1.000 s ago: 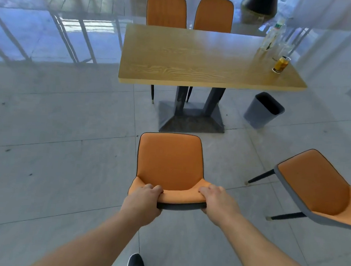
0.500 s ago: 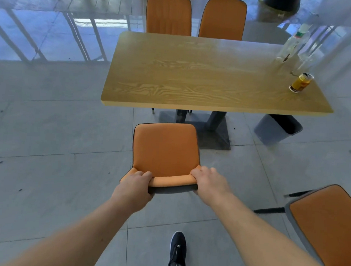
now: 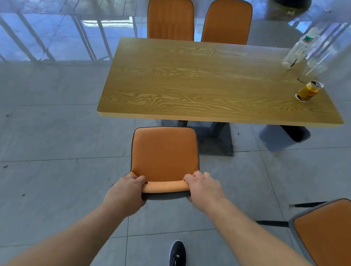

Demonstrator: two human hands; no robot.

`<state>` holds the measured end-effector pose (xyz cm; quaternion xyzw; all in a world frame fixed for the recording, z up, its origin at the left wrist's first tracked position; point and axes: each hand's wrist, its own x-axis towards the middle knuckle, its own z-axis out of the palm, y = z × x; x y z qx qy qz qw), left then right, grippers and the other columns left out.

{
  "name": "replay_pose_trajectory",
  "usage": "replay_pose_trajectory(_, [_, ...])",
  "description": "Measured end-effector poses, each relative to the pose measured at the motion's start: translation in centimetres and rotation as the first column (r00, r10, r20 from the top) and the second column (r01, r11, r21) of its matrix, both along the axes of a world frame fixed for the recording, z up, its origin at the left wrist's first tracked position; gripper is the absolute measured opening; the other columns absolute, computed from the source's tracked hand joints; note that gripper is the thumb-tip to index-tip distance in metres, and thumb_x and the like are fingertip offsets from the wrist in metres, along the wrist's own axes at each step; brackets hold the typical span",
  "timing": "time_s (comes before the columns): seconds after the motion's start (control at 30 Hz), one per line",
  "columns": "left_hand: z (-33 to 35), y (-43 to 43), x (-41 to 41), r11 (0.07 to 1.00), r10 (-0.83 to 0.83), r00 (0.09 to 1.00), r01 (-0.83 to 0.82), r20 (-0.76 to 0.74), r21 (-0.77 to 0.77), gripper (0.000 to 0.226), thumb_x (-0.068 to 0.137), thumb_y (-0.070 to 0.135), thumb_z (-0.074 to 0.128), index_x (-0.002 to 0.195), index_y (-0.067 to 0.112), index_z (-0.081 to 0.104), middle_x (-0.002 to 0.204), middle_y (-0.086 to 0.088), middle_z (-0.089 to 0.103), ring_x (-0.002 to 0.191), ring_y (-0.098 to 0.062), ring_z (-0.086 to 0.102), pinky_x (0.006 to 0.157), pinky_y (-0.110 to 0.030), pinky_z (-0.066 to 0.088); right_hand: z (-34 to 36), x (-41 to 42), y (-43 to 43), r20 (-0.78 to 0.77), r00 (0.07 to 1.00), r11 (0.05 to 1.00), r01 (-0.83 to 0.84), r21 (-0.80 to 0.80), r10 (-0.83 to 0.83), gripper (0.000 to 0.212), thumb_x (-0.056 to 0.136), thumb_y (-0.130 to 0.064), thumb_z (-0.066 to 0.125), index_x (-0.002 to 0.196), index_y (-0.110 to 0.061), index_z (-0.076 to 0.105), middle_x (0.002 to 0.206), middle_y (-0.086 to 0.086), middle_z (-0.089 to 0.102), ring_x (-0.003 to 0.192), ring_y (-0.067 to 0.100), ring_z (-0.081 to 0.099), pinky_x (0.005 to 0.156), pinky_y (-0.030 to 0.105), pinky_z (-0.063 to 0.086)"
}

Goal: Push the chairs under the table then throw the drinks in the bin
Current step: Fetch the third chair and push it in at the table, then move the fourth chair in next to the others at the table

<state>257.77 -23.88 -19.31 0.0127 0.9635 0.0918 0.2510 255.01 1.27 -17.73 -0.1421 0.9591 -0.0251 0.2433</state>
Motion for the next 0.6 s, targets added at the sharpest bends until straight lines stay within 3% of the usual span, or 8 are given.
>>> replay_pose_trajectory(0.13, [1.0, 0.3, 1.9, 0.998, -0.048, 0.995, 0.045, 0.088, 0.033, 0.05, 0.082, 0.055, 0.071, 0.126, 0.038, 0.054, 0.117, 0.012, 0.053, 0.1, -0.011, 0.054, 0.079, -0.032, 0.055, 0.5, 3.0, -0.2, 0.029, 0.998, 0.998, 0.048, 0.045, -0.049, 0.033, 0.094, -0.034, 0.067, 0.124, -0.028, 0.052, 0.122, 0.003, 0.052, 0.112, 0.026, 0.048, 0.088, 0.048, 0.052])
replay_pose_trajectory(0.23, [4.5, 0.8, 2.2, 0.995, -0.09, 0.996, 0.089, 0.005, 0.052, 0.063, 0.078, 0.073, 0.069, 0.125, 0.035, 0.051, 0.12, 0.01, 0.054, 0.098, -0.013, 0.057, 0.065, -0.027, 0.047, 3.5, 5.5, 0.0, -0.048, 0.988, 0.989, 0.149, 0.025, -0.148, 0.044, 0.094, -0.051, 0.064, 0.128, -0.028, 0.051, 0.123, 0.002, 0.052, 0.116, 0.026, 0.049, 0.093, 0.048, 0.05])
replay_pose_trajectory(0.3, [8.4, 1.2, 2.2, 0.987, -0.127, 0.98, 0.14, -0.15, 0.08, 0.077, 0.08, 0.078, 0.064, 0.14, 0.033, 0.048, 0.136, 0.007, 0.054, 0.113, -0.018, 0.058, 0.075, -0.032, 0.052, 7.3, 7.6, 0.3, -0.156, 0.961, 0.973, 0.23, -0.01, -0.229, 0.057, 0.093, -0.061, 0.059, 0.137, -0.028, 0.047, 0.13, 0.001, 0.052, 0.121, 0.026, 0.047, 0.096, 0.047, 0.047])
replay_pose_trajectory(0.4, [15.9, 2.9, 2.4, 0.951, -0.196, 0.914, 0.266, -0.355, 0.158, 0.084, 0.082, 0.077, 0.061, 0.15, 0.032, 0.042, 0.153, 0.006, 0.045, 0.136, -0.023, 0.044, 0.099, -0.041, 0.05, 14.9, 11.0, 1.3, -0.364, 0.868, 0.94, 0.333, -0.079, -0.338, 0.073, 0.093, -0.065, 0.054, 0.151, -0.024, 0.037, 0.148, 0.003, 0.045, 0.135, 0.029, 0.039, 0.108, 0.046, 0.039])
replay_pose_trajectory(0.5, [24.1, 5.9, 4.1, 0.889, -0.288, 0.814, 0.423, -0.505, 0.175, 0.086, 0.082, 0.078, 0.061, 0.152, 0.032, 0.04, 0.157, 0.006, 0.041, 0.141, -0.026, 0.038, 0.108, -0.045, 0.045, 24.0, 15.8, 3.1, -0.538, 0.744, 0.905, 0.416, -0.09, -0.395, 0.079, 0.094, -0.065, 0.053, 0.155, -0.02, 0.031, 0.156, 0.01, 0.038, 0.143, 0.033, 0.033, 0.115, 0.049, 0.034])
replay_pose_trajectory(0.6, [31.2, 9.4, 7.0, 0.82, -0.353, 0.697, 0.552, -0.624, 0.153, 0.089, 0.081, 0.08, 0.06, 0.153, 0.033, 0.039, 0.159, 0.004, 0.042, 0.143, -0.028, 0.039, 0.11, -0.047, 0.045, 31.8, 21.1, 5.5, -0.656, 0.626, 0.863, 0.498, -0.079, -0.422, 0.079, 0.093, -0.066, 0.052, 0.154, -0.019, 0.032, 0.154, 0.011, 0.039, 0.137, 0.036, 0.039, 0.111, 0.052, 0.037])
